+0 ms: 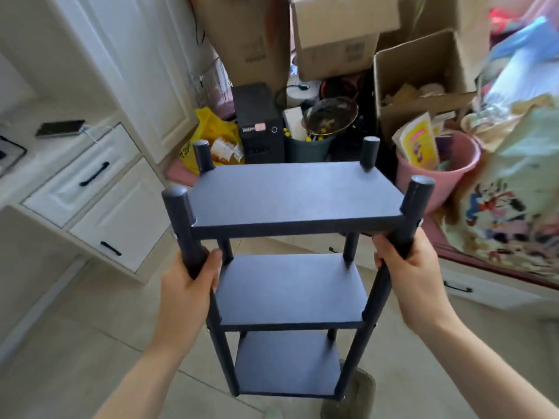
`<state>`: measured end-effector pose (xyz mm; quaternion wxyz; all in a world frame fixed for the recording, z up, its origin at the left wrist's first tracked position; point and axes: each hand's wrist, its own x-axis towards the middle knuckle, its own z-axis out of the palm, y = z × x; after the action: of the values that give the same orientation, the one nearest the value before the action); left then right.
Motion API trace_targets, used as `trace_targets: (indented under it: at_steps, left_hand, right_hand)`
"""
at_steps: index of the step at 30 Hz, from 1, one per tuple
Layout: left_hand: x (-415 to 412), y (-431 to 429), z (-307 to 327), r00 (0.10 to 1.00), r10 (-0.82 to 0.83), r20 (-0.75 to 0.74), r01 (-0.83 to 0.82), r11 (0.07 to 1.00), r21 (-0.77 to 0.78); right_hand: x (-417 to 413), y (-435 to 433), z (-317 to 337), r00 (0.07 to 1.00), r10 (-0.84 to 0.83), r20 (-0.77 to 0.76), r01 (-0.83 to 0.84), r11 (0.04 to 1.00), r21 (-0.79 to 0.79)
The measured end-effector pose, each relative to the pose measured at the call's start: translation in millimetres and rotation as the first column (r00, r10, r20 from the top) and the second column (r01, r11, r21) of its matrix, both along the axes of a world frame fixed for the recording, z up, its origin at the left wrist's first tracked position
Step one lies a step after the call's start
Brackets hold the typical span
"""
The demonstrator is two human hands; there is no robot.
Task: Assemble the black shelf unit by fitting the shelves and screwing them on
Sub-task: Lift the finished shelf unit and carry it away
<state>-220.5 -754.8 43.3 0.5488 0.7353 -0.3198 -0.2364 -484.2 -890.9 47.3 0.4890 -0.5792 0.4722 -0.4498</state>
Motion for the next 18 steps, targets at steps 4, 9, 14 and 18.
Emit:
trace_targets:
  at_steps: [4,9,14,18]
  left_hand:
    - [-17.9,16.3,51.8,0.997,-0.048,-0.058,0.048,0.999,0.004]
    - [-41.7,30.1,82.8,0.995,-0.046,-0.086,0.039,0.996,-0.077]
    - [-53.3,27.0,95.5,0.968,-0.203,-0.146,0.192,0.977,-0.091]
    - [-75.9,19.2,87.8,0.868,-0.378,-0.323,0.331,0.924,-0.190]
  right_hand:
    - [-24.4,37.0,52.7,1.000,-0.021,0.019,0.021,1.000,-0.002]
    - [-51.1,84.0,81.2,0.987,-0.144,0.068,0.143,0.990,0.013]
    - [-71.2,120.7,85.8,0.948,-0.294,0.122,0.289,0.956,0.055]
    - [-103.9,138.4,88.9,0.921,-0.384,0.065,0.379,0.922,0.073]
